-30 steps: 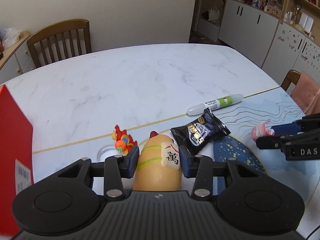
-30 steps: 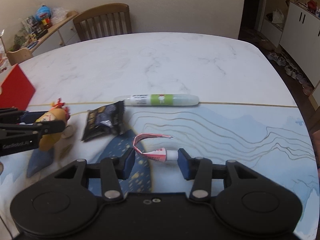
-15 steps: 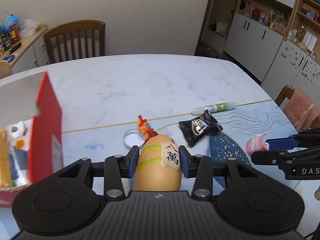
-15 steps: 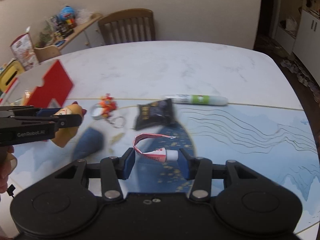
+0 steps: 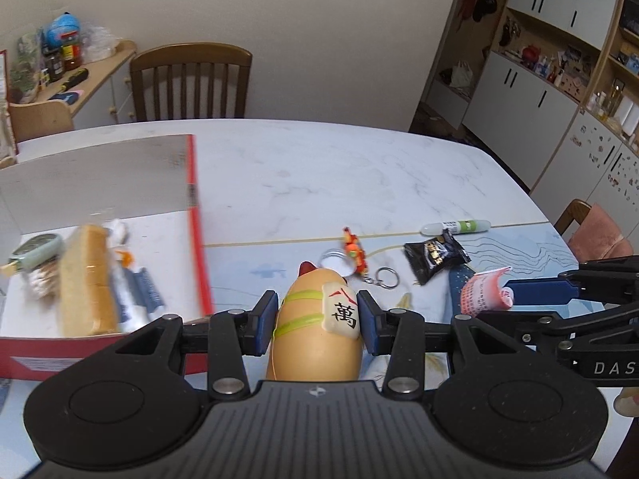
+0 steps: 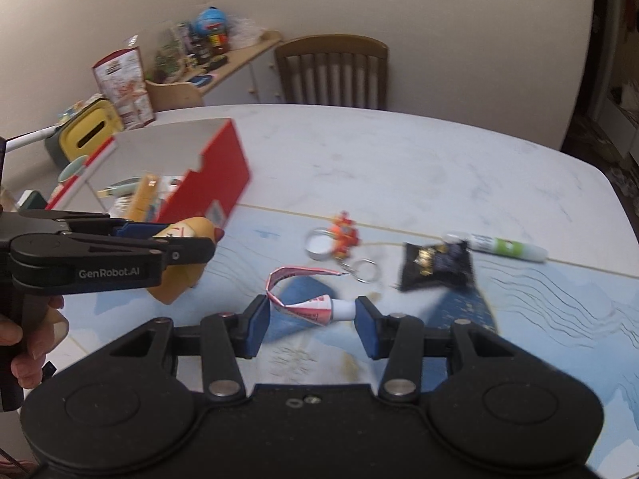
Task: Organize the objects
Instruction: 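Carry the toothpaste tube and yellow toy with both grippers over the box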
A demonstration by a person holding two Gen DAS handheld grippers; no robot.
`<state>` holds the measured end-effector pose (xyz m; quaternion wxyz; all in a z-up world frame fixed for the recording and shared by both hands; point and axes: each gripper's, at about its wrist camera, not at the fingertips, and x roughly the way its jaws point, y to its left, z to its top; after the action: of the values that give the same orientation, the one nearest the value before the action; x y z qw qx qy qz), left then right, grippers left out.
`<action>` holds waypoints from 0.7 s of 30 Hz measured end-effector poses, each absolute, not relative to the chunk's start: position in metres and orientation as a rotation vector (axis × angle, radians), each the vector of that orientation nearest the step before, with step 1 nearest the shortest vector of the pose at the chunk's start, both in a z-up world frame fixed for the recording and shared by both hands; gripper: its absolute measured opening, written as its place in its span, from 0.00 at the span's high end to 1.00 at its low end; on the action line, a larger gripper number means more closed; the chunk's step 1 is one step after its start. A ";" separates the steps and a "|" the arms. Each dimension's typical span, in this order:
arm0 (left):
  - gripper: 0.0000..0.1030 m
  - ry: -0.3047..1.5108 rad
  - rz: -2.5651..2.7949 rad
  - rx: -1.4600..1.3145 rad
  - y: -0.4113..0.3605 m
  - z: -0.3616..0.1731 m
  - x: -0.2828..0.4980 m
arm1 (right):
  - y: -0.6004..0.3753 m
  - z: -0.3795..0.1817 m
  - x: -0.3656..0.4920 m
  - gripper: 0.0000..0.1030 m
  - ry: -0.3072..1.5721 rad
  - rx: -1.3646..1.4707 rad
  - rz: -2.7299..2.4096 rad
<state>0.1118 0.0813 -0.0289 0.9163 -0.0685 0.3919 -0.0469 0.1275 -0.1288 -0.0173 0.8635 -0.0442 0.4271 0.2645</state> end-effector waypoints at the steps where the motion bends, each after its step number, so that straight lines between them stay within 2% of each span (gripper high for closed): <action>1: 0.60 0.804 -0.095 -0.149 0.087 -0.027 0.109 | -0.122 -0.015 0.126 0.56 0.891 -0.095 0.562; 21: 0.60 0.764 -0.016 -0.183 0.212 -0.013 0.080 | 0.013 -0.005 0.116 0.56 0.872 -0.174 0.685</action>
<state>0.0796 0.2125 -0.0129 0.9237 -0.0891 0.3724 -0.0077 0.1164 0.0129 -0.0046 0.8465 -0.0827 0.4136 0.3248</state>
